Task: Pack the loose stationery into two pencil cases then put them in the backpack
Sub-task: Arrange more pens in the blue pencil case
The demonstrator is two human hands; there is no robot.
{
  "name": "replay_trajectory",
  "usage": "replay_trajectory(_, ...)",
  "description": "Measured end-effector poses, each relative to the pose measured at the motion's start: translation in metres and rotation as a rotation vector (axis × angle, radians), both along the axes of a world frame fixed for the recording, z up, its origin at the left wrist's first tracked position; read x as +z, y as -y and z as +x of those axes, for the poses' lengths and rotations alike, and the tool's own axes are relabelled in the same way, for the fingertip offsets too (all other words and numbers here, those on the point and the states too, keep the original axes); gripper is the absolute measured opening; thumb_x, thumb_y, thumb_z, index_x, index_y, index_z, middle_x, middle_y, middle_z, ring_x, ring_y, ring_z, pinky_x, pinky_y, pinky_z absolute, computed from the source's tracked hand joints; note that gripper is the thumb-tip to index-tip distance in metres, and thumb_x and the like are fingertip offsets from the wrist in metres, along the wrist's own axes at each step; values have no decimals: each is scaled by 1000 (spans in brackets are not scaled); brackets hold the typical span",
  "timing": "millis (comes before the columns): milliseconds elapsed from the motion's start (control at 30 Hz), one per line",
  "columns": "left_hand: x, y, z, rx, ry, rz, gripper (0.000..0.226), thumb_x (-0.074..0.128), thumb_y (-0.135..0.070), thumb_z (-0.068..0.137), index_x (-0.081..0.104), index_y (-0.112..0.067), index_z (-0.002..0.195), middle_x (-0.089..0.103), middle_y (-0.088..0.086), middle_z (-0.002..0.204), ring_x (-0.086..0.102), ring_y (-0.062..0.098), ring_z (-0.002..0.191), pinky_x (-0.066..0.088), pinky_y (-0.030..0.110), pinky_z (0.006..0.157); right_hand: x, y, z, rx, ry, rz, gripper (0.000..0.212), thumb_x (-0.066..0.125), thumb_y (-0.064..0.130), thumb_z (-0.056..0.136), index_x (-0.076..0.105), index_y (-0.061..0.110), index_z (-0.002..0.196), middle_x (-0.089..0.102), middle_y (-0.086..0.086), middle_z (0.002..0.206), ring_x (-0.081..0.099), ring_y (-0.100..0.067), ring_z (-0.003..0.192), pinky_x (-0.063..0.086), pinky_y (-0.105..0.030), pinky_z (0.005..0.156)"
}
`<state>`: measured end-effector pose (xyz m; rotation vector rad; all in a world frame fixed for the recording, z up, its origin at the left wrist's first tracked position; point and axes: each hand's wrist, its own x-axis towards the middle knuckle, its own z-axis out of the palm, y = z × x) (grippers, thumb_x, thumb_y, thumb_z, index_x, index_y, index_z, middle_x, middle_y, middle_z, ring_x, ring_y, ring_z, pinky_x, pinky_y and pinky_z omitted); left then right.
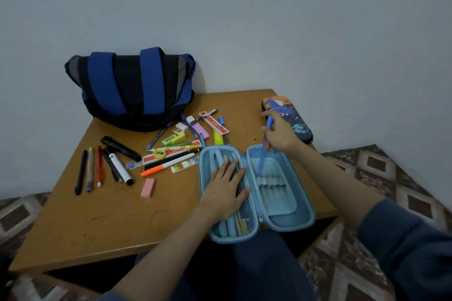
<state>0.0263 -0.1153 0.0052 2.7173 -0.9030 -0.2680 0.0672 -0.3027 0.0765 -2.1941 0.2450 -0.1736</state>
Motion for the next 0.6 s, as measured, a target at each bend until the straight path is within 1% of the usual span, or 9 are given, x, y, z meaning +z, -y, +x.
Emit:
replay_trajectory(67, -2, -1, -2, -3, 16, 0, 59, 23, -50, 99, 3, -29, 150, -12, -4, 158, -18, 15, 144, -9, 35, 116, -5, 0, 4, -11, -8, -8, 38, 40, 3, 97, 36, 11, 134, 57, -14, 75, 48, -2, 30, 39, -15, 35)
replay_trajectory(133, -3, -1, -2, -3, 18, 0, 59, 21, -50, 99, 1, -30, 150, -12, -5, 158, -18, 14, 143, -10, 33, 115, -9, -1, 9, -16, -21, 8, 41, 40, 3, 97, 33, 12, 136, 58, -22, 93, 50, -5, 38, 41, -15, 36)
replay_trajectory(200, -2, -1, -2, -5, 17, 7, 59, 21, -50, 99, -1, -30, 150, -13, -5, 158, -19, 13, 143, -10, 33, 116, -12, -2, 13, -22, -25, 22, 37, 41, 3, 96, 31, 11, 130, 57, -28, 104, 49, -15, 47, 43, -18, 37)
replay_trajectory(233, -3, -1, -1, -6, 17, 11, 59, 20, -50, 99, -1, -30, 150, -13, -5, 157, -19, 13, 143, -9, 34, 117, -13, -3, 14, -25, -23, 23, 32, 42, 3, 96, 31, 12, 125, 57, -30, 105, 48, -16, 48, 42, -19, 37)
replay_trajectory(300, -3, -1, -2, -3, 18, 11, 59, 21, -51, 98, -1, -31, 150, -13, -6, 157, -19, 13, 143, -9, 34, 118, -15, -4, 17, -24, -32, 29, 27, 42, 2, 95, 31, 13, 117, 59, -30, 101, 50, -14, 42, 39, -17, 34)
replay_trajectory(367, -3, -1, -2, 1, 27, 11, 59, 21, -51, 98, 0, -32, 150, -13, -6, 157, -19, 12, 143, -9, 34, 118, -18, -5, 17, -13, -55, 51, 24, 42, 0, 94, 34, 13, 113, 61, -26, 91, 49, -8, 30, 38, -18, 31)
replay_trajectory(400, -3, -1, -2, 3, 32, 13, 58, 21, -51, 98, 0, -32, 150, -13, -6, 157, -19, 12, 143, -10, 34, 117, -20, -6, 18, -13, -71, 72, 23, 42, -1, 94, 35, 13, 111, 61, -22, 84, 49, -6, 28, 38, -18, 30)
replay_trajectory(500, -3, 0, -2, 7, 37, 15, 58, 21, -51, 98, 1, -32, 150, -12, -6, 158, -19, 12, 143, -10, 34, 117, -28, -9, 18, -41, -126, 130, 23, 42, -2, 92, 42, 10, 112, 58, -13, 69, 50, -9, 27, 35, -18, 29)
replay_trajectory(600, -4, 0, -1, 7, 37, 8, 58, 21, -50, 99, 1, -32, 150, -12, -6, 158, -19, 12, 143, -10, 34, 117, -34, -13, 17, -37, -204, 127, 21, 46, 3, 92, 49, 6, 112, 58, -12, 64, 52, -11, 29, 37, -19, 30)
